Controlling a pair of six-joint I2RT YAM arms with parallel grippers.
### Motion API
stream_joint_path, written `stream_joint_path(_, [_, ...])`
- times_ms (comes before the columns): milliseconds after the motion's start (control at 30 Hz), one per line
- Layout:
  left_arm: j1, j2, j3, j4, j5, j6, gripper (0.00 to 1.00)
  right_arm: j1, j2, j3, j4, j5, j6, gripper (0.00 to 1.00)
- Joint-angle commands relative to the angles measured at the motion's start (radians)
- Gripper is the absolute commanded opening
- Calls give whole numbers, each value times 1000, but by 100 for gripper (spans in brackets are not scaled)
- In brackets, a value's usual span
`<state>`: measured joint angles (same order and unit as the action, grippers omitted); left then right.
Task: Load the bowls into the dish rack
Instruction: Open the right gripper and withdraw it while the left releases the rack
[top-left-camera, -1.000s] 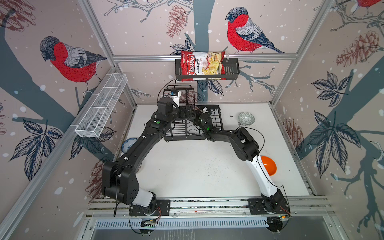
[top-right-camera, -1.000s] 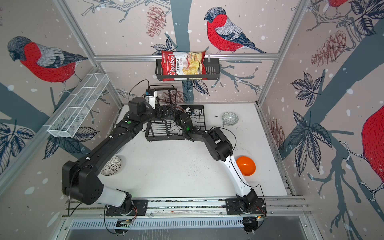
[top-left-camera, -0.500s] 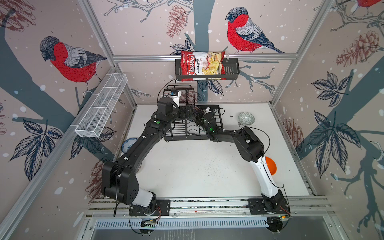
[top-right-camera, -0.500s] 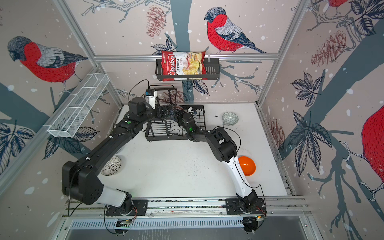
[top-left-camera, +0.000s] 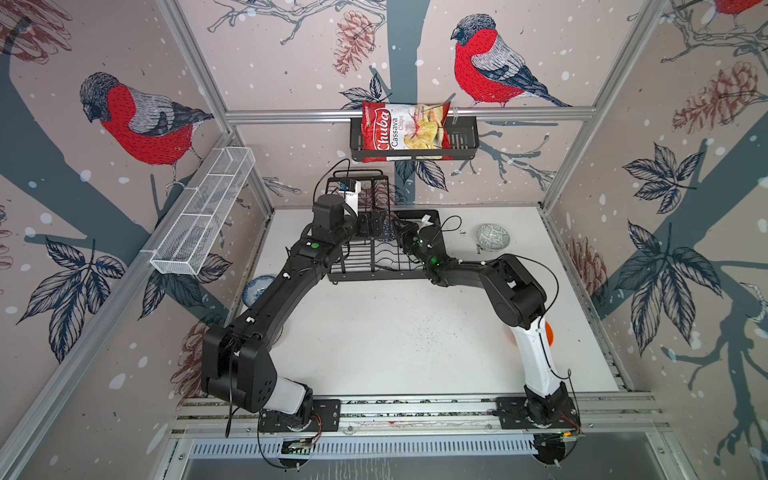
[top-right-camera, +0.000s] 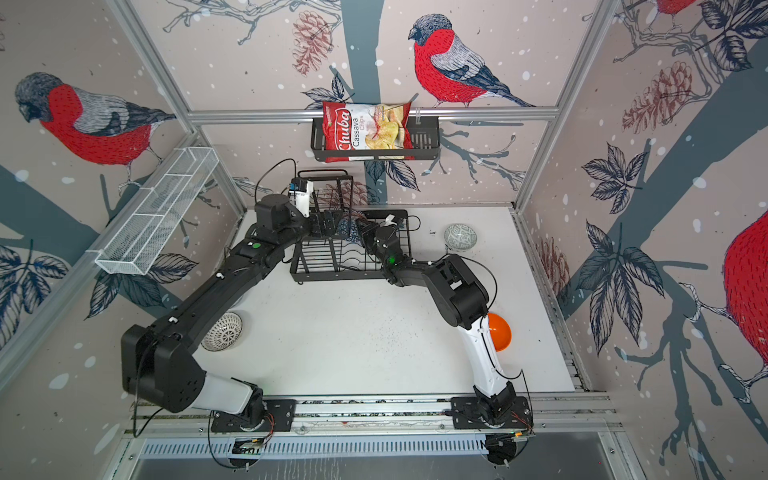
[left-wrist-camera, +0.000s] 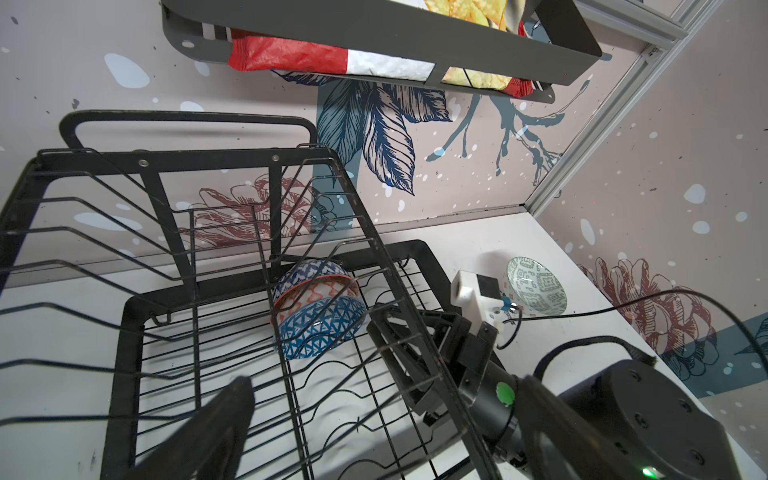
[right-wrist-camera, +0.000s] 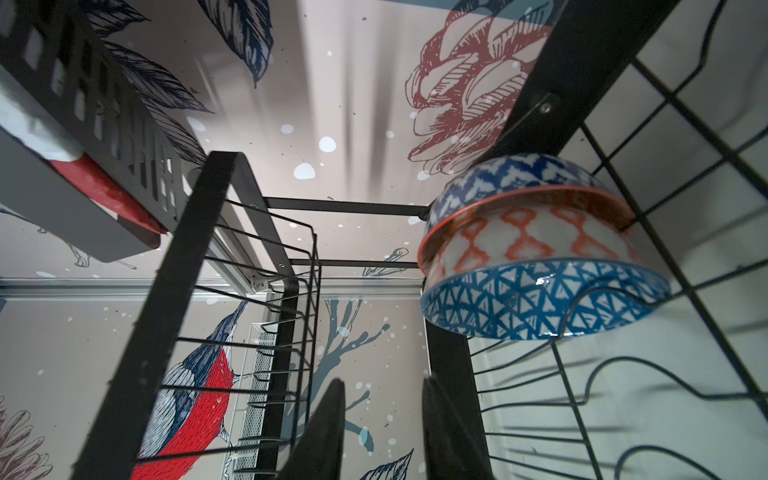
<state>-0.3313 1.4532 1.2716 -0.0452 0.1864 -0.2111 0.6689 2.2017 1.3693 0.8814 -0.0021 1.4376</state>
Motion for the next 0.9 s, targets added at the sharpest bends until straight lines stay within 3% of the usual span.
stream_joint_path(0, [0, -16, -9, 50, 3, -6, 98, -11, -60, -26, -19, -37, -94, 35])
stream_joint_path(300, [4, -50, -20, 52, -52, 18, 98, -53, -266, -142, -175, -59, -302, 55])
stream_joint_path(567, [41, -99, -45, 79, -75, 3, 98, -79, -469, -195, -448, 15, -607, 89])
stream_joint_path(667, [41, -145, -66, 74, -145, 33, 98, -87, -542, -206, -554, 52, -704, 100])
stream_joint_path(767, [42, -196, -74, 23, -281, 42, 98, -89, -616, -239, -603, 89, -797, 100])
stream_joint_path(867, [42, -230, -64, -61, -335, 46, 98, -83, -656, -272, -606, 121, -868, 100])
